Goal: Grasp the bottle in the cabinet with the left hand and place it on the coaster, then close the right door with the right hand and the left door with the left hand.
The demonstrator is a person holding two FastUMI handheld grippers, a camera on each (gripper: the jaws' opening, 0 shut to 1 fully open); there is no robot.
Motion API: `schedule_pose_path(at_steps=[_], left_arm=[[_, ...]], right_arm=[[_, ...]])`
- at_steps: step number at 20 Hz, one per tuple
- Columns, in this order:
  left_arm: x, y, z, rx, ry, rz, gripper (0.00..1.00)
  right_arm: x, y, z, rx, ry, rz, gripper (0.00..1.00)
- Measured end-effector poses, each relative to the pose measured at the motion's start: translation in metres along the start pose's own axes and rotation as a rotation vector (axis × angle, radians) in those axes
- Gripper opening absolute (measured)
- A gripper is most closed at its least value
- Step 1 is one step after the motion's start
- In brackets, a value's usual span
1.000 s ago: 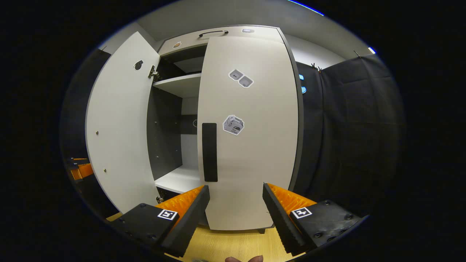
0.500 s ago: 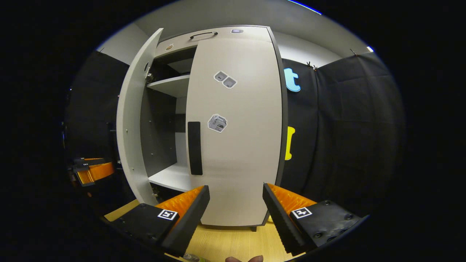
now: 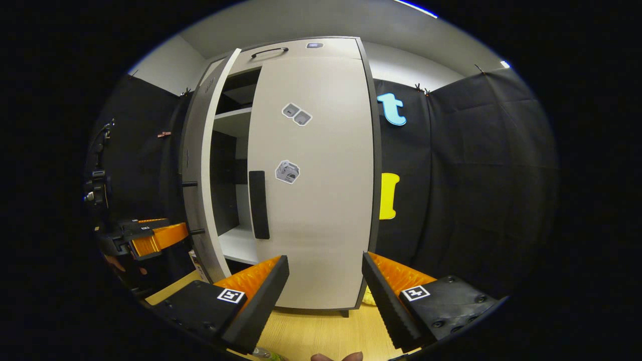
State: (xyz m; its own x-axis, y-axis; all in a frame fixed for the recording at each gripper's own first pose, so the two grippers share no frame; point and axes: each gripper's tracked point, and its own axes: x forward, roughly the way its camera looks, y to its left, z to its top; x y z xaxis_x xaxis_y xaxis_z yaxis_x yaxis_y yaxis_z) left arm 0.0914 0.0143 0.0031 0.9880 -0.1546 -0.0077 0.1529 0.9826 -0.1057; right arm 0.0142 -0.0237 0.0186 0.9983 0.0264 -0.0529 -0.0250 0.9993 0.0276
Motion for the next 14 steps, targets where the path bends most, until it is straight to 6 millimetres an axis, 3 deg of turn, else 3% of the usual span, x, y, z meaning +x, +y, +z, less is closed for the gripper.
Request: schedule_pose_path(at_steps=[9,14], left_arm=[[0.046,-0.021,0.002,0.056,0.007,0.008,0.95],[0.062,-0.025,0.002,0.06,0.012,0.01,0.92]], right_arm=[[-0.021,-0.022,0.002,0.006,0.005,-0.069,0.97],[-0.027,-0.029,0.006,0.023,0.008,-0.084,0.97]])
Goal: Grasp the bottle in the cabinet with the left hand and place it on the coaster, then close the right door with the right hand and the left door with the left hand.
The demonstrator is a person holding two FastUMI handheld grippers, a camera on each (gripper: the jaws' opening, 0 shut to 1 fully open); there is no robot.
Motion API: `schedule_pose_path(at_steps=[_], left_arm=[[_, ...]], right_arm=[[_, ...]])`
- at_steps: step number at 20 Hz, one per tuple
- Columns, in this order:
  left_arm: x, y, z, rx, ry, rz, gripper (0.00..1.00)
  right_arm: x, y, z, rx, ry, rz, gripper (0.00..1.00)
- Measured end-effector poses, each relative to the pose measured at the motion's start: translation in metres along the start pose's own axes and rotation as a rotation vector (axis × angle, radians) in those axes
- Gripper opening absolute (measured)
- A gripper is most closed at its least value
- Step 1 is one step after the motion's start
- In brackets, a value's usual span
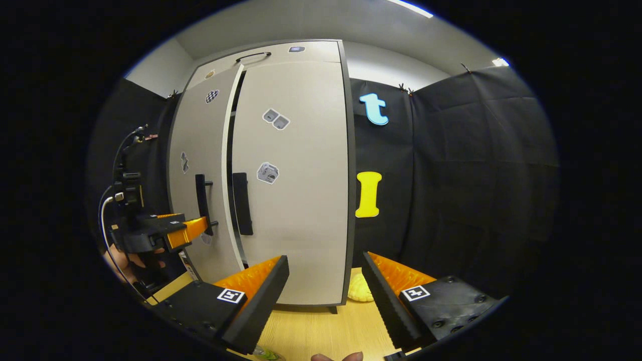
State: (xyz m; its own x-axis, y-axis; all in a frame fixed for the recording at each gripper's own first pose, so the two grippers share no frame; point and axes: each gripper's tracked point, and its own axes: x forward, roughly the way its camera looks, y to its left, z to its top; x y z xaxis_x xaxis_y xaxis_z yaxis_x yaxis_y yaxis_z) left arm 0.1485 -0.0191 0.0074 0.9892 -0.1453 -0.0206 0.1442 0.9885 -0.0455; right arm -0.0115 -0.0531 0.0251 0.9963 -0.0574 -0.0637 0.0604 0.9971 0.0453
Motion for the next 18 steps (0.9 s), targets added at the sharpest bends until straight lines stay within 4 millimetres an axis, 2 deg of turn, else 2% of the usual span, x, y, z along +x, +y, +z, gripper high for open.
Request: schedule_pose_path(at_steps=[1,7,10,13,18], left_arm=[[0.003,0.0,0.001,-0.005,0.001,0.0,0.95],[0.01,-0.001,0.002,0.005,0.004,-0.003,0.95],[0.004,0.0,0.002,0.01,0.015,0.006,0.95],[-0.017,-0.009,-0.001,-0.007,0.033,-0.017,0.95],[-0.059,-0.024,0.011,-0.016,0.008,-0.052,0.95]], right_arm=[[0.0,0.0,0.001,-0.004,0.002,-0.002,0.97],[-0.005,-0.001,0.009,-0.011,-0.007,-0.005,0.97],[-0.01,-0.004,0.01,-0.019,-0.004,-0.013,0.97],[-0.014,-0.005,0.012,-0.009,-0.003,-0.014,0.97],[-0.015,-0.006,0.017,-0.011,0.001,-0.009,0.97]])
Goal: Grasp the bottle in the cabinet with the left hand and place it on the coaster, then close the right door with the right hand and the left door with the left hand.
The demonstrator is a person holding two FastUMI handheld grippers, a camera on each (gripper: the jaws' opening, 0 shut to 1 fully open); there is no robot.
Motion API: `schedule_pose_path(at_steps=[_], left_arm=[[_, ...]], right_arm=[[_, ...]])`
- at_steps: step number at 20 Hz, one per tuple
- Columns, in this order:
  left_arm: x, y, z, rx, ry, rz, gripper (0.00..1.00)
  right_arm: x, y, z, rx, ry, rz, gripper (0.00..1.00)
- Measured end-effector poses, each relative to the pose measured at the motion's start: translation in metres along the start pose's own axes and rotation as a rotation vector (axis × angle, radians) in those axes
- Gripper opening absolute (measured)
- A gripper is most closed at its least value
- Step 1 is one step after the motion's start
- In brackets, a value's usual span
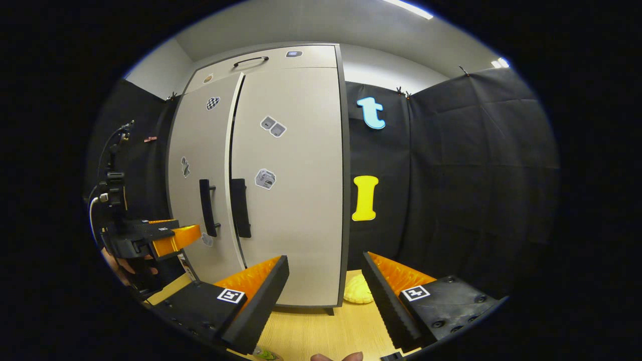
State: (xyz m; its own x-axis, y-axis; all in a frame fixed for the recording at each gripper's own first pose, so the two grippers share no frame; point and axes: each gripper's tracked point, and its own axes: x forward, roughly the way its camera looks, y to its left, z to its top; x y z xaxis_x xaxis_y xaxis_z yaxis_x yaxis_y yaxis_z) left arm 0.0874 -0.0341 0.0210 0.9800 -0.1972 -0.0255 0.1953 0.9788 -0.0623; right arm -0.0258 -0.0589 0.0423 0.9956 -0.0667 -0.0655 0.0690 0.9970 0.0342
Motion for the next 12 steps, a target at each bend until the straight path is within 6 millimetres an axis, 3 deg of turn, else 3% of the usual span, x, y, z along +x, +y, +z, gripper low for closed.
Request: schedule_pose_path(at_steps=[5,12], left_arm=[[-0.029,0.003,0.001,-0.048,0.011,0.01,0.95],[-0.058,0.026,-0.006,-0.052,0.02,0.076,0.95]], right_arm=[[0.0,0.005,0.012,-0.003,-0.01,0.013,0.97],[-0.002,0.018,0.012,-0.014,0.008,0.039,0.97]])
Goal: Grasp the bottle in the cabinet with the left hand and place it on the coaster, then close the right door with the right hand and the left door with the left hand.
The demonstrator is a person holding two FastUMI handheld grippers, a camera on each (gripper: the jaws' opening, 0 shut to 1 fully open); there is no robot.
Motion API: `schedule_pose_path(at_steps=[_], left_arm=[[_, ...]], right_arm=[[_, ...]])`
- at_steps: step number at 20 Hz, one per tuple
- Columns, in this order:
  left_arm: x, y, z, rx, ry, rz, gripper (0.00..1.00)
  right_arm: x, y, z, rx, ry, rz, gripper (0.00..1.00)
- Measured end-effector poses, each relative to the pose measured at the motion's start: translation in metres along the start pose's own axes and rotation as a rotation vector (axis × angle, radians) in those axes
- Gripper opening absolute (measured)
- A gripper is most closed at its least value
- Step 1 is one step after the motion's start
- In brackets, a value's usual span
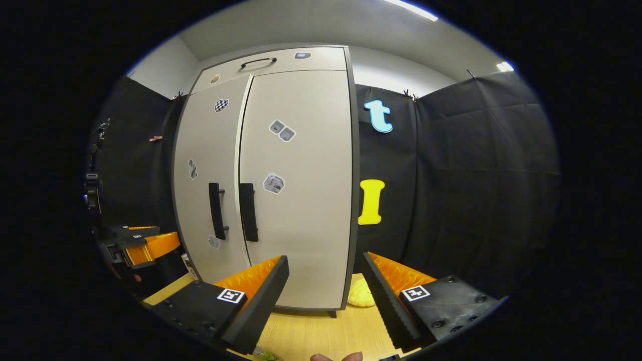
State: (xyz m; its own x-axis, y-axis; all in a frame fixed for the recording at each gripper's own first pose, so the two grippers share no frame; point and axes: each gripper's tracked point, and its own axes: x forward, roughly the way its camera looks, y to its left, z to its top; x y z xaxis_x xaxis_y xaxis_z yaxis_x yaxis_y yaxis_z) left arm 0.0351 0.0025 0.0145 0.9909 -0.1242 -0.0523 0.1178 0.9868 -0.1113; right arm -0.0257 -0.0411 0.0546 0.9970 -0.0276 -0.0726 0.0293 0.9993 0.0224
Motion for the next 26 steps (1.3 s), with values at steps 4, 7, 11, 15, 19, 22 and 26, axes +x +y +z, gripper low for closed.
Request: schedule_pose_path(at_steps=[4,7,11,15,19,22,26], left_arm=[[-0.016,0.017,-0.004,0.005,0.008,0.039,0.95],[-0.025,0.028,-0.004,0.018,0.005,0.063,0.95],[-0.035,0.036,-0.001,0.025,-0.004,0.08,0.95],[-0.04,0.041,0.002,0.055,-0.014,0.082,0.95],[-0.043,0.041,0.004,0.063,-0.023,0.075,0.95],[-0.042,0.037,0.004,0.066,-0.024,0.06,0.95],[-0.043,0.03,0.005,0.064,-0.028,0.05,0.95]], right_arm=[[0.003,0.015,0.001,-0.018,-0.004,0.022,0.97],[0.002,0.027,0.003,-0.033,-0.015,0.039,0.97],[0.0,0.046,0.006,-0.03,-0.026,0.067,0.97],[-0.005,0.055,0.003,-0.02,-0.017,0.071,0.97],[-0.01,0.057,0.003,-0.025,-0.018,0.06,0.97],[-0.012,0.056,0.004,-0.025,-0.017,0.055,0.97],[-0.016,0.051,0.004,-0.02,-0.015,0.05,0.97]])
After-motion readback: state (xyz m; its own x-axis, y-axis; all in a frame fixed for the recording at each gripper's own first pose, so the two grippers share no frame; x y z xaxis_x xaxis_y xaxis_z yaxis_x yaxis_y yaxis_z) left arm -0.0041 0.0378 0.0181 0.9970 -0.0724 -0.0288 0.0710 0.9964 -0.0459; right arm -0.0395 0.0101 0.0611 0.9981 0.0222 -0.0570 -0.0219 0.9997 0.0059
